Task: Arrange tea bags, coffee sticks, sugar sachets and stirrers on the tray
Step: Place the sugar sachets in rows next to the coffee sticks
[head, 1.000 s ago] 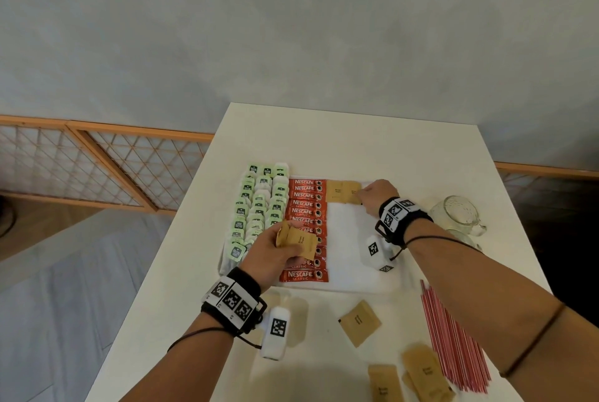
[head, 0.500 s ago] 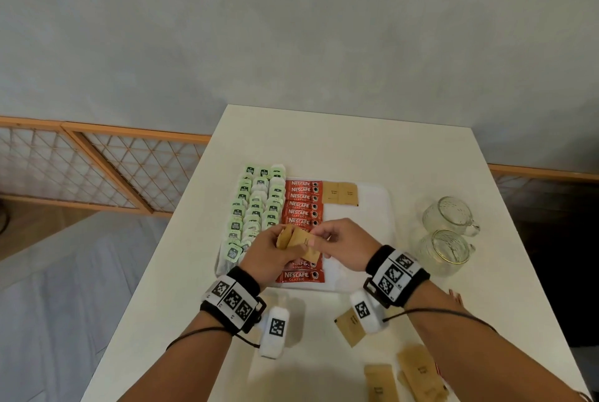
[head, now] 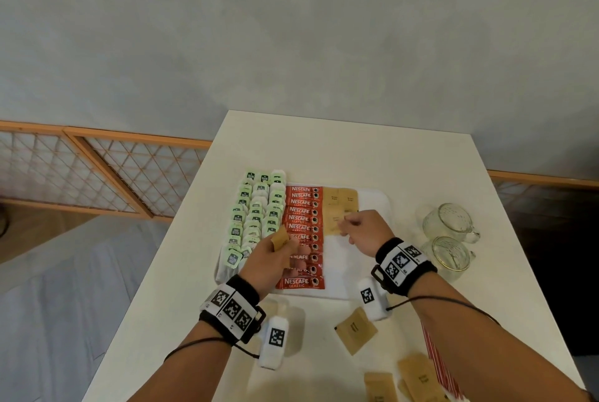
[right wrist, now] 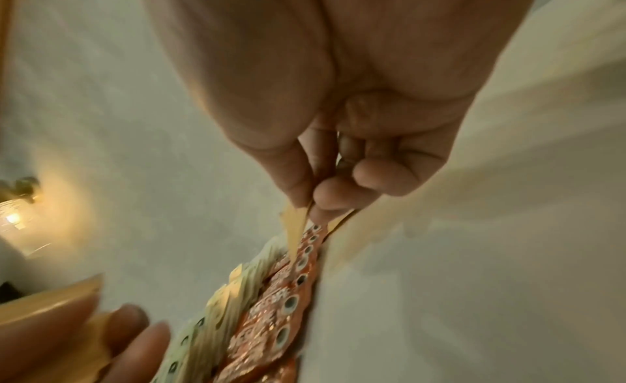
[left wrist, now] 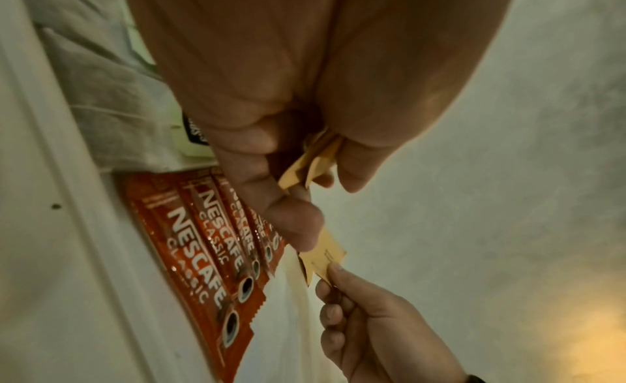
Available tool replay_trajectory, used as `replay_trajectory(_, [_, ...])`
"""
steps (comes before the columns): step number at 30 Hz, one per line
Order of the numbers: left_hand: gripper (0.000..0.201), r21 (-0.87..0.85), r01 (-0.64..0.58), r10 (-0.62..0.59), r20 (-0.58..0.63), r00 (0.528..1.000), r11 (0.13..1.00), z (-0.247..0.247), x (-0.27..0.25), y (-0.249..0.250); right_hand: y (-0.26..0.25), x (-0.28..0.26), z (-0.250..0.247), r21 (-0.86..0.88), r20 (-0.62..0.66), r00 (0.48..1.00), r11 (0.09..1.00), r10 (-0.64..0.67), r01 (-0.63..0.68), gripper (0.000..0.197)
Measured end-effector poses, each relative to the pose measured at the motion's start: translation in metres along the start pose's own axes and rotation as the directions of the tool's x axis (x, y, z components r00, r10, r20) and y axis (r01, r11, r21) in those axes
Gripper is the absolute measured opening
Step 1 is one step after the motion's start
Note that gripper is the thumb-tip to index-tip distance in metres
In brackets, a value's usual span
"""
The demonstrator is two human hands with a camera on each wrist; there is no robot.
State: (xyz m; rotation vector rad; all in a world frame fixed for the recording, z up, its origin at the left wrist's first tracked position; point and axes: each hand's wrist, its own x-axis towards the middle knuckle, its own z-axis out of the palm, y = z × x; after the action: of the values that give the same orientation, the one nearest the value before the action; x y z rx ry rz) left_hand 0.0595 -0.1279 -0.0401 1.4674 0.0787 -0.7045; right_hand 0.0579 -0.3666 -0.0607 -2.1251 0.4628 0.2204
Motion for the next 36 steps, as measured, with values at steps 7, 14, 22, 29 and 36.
replay_trajectory(7, [0.031, 0.016, 0.005, -0.004, -0.033, 0.999, 1.000, 0.001, -0.002, 0.001, 0.001, 0.022, 0.001, -0.021, -0.050, 0.983, 0.984, 0.176, -0.177, 0.024])
replay_trajectory(14, [0.014, 0.015, -0.005, 0.005, -0.016, 1.000, 1.000, 0.000, -0.004, 0.000, -0.009, 0.022, 0.006, -0.078, -0.070, 0.973, 0.971, 0.221, -0.227, 0.025])
replay_trajectory(22, [0.034, -0.045, 0.064, -0.061, 0.077, 0.995, 0.997, -0.004, 0.002, 0.000, -0.011, 0.019, 0.005, -0.209, -0.070, 0.982, 0.960, 0.174, -0.185, 0.034])
replay_trajectory(29, [0.029, 0.094, -0.028, 0.022, 0.072, 0.997, 0.995, -0.004, 0.005, -0.004, -0.019, -0.009, 0.005, -0.042, 0.082, 0.996, 0.998, -0.040, 0.044, 0.025])
replay_trajectory(36, [0.025, 0.225, -0.119, 0.109, 0.055, 0.992, 0.967, -0.003, 0.008, -0.006, -0.022, -0.040, 0.014, 0.058, 0.321, 0.927, 0.981, -0.194, 0.185, 0.026])
